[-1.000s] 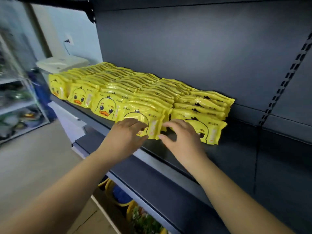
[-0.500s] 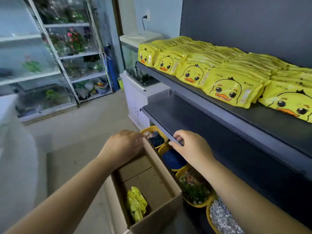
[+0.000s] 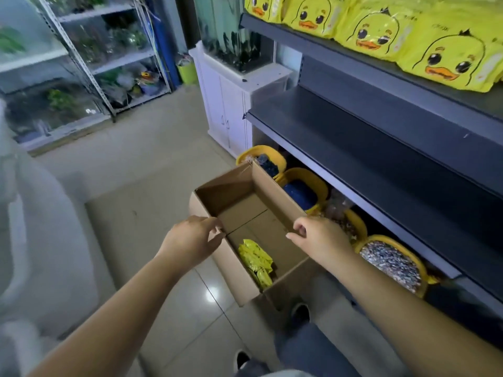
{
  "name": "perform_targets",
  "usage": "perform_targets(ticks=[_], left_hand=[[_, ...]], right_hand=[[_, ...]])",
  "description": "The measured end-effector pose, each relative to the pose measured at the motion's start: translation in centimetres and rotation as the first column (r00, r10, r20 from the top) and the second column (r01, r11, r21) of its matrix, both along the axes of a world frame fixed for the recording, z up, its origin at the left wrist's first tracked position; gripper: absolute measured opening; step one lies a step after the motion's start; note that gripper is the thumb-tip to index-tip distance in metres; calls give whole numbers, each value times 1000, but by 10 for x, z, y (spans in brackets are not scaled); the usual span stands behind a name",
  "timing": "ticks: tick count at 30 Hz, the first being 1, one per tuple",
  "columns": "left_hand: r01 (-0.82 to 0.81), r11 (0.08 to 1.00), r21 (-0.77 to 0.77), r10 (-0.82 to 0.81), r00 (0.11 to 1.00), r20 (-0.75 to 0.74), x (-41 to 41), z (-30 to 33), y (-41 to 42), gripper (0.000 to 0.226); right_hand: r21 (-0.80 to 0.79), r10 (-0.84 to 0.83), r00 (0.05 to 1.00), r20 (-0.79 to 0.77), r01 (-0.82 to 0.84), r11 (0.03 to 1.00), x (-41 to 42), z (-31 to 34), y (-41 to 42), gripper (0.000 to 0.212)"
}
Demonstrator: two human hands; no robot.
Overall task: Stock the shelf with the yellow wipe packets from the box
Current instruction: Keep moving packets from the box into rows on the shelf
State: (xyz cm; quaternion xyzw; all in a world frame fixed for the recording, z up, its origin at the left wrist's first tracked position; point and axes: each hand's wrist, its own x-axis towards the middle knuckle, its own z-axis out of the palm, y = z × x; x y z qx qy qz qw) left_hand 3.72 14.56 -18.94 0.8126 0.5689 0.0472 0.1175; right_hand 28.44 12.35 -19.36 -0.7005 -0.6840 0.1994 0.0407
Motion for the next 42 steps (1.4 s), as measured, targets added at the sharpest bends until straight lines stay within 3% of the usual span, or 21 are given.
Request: perform_targets(ticks=[13, 21, 24, 29, 36, 38, 42], left_hand=[[-79, 933, -350, 72, 997, -32, 20, -61, 44, 29], [-140, 891, -433, 122, 990, -67, 34, -110, 93, 28], [-117, 861, -495, 89, 993, -79, 32, -147, 110, 29], [-79, 842, -534, 65, 997, -44, 31, -216, 145, 27], [116, 816, -567, -164, 986, -34, 39, -299, 197, 33], [115, 774, -622, -210, 974, -81, 41, -323, 209, 26], [104, 647, -755, -329, 932, -153, 54, -356, 223, 32]], right_hand=[[-316, -94, 992, -80, 64, 947, 15, -89, 62, 29], [-458, -83, 990, -111, 23, 888, 19, -163, 108, 27], [-533, -180, 971, -155, 71, 843, 13, -212, 123, 26], [-629, -383, 896, -226, 166, 760, -4, -304, 139, 29], [-705, -547, 795, -262, 229, 672, -20, -416, 153, 51], [-768, -595, 751, -285, 192, 611, -24, -436, 151, 59], [-870, -738, 610, -289, 154, 468, -22, -456, 140, 46]])
